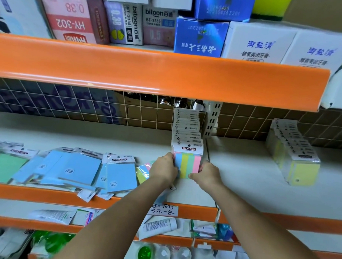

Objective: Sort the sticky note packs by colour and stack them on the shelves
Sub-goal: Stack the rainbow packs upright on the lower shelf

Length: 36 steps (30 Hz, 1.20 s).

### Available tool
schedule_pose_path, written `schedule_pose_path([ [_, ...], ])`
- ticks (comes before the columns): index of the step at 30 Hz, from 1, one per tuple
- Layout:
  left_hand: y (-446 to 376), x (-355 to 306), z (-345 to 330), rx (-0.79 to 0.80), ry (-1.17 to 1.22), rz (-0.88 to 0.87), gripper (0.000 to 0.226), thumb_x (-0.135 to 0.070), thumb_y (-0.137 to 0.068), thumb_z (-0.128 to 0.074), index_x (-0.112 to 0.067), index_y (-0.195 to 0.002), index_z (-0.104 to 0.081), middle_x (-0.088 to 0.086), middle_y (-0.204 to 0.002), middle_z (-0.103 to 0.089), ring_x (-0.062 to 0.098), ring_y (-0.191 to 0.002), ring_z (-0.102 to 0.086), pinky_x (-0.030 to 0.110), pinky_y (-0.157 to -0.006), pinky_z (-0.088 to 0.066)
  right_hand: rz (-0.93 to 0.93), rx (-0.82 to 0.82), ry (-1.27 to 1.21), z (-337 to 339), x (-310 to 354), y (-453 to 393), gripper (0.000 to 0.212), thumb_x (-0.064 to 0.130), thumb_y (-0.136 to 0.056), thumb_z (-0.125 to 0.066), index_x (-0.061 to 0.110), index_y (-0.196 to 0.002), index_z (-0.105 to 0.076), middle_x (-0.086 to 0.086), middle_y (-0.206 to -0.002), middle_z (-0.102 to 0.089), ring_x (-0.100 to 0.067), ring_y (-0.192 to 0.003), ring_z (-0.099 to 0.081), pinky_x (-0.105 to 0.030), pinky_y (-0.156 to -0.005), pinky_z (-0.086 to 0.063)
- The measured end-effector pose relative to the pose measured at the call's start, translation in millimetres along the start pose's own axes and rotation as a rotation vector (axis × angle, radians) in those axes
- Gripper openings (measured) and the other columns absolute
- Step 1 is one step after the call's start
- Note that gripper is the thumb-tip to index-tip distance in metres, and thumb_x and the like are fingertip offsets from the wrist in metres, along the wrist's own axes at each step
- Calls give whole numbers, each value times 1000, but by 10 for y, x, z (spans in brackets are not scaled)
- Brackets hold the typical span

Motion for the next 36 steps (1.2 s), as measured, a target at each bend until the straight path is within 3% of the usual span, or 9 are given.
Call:
schedule_pose_path([
  [4,2,10,43,36,28,-6,9,-10,-89,-53,-13,-97,-53,10,-105,-63,27,-92,-58,30,-71,-45,9,-22,17,-19,-3,1,44,19,-76,-80,8,-111,-56,-11,-111,-66,-28,-97,-64,-25,-66,-45],
  [8,7,112,193,3,188,2,4,-15,-91,-55,-11,-89,-56,5,-86,-61,18,-69,-55,27,-61,-44,37,-47,0,-1,-30,52,39,19,-77,-79,7,-102,-51,-11,-106,-64,-27,-91,-61,-26,-60,-38],
  [15,44,365,552,-49,57,-12,20,-3,-88,-46,-9,-98,-62,9,-93,-64,26,-85,-59,32,-73,-49,163,-216,107,112,-44,327,22,30,-88,-62,15,-83,-47,-2,-83,-56,-22,-75,-53,-28,-52,-33],
  [18,85,422,591,-27,-15,-31,28,1,-86,-42,-8,-105,-61,10,-102,-64,26,-92,-59,35,-79,-52,191,-70,147,28,16,419,31,36,-89,-59,17,-66,-49,-2,-69,-58,-24,-72,-57,-29,-58,-41],
  [21,112,462,576,8,-28,-9,31,1,-86,-42,-12,-106,-60,9,-106,-65,25,-92,-60,37,-81,-54,201,141,110,-135,127,529,45,43,-88,-62,17,-58,-41,-3,-58,-42,-21,-58,-42,-29,-56,-29],
  [25,173,450,539,117,-53,-31,33,-6,-87,-51,-18,-117,-61,6,-115,-63,26,-96,-61,32,-77,-54,96,190,110,-264,258,593,54,48,-84,-68,17,-57,-33,2,-52,-31,-15,-45,-30,-27,-45,-19],
  [29,207,449,454,249,-180,-118,31,-27,-92,-56,-20,-122,-60,5,-117,-64,26,-105,-59,31,-86,-47,-8,215,49,-311,324,530,39,38,-79,-74,13,-65,-47,-1,-60,-47,-14,-51,-43,-23,-43,-29],
  [32,176,486,419,231,-233,-159,34,-21,-92,-53,-22,-126,-57,5,-116,-64,26,-108,-56,31,-85,-47,35,215,-111,-316,362,489,18,26,-73,-70,19,-65,-55,-5,-72,-63,-23,-69,-60,-34,-67,-53],
  [36,162,435,517,149,-172,-198,53,-16,-88,-51,-23,-140,-43,8,-134,-55,30,-122,-48,36,-98,-43,151,231,-279,-160,523,507,17,18,-71,-64,22,-62,-49,-1,-66,-53,-23,-71,-54,-38,-69,-47],
])
Point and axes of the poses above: each hand's wrist, its own y-axis away from the middle knuckle, its own z-axis out of the back of the hand, x = y × z, the point moved 1 cm from there along -y, towards the middle knuckle
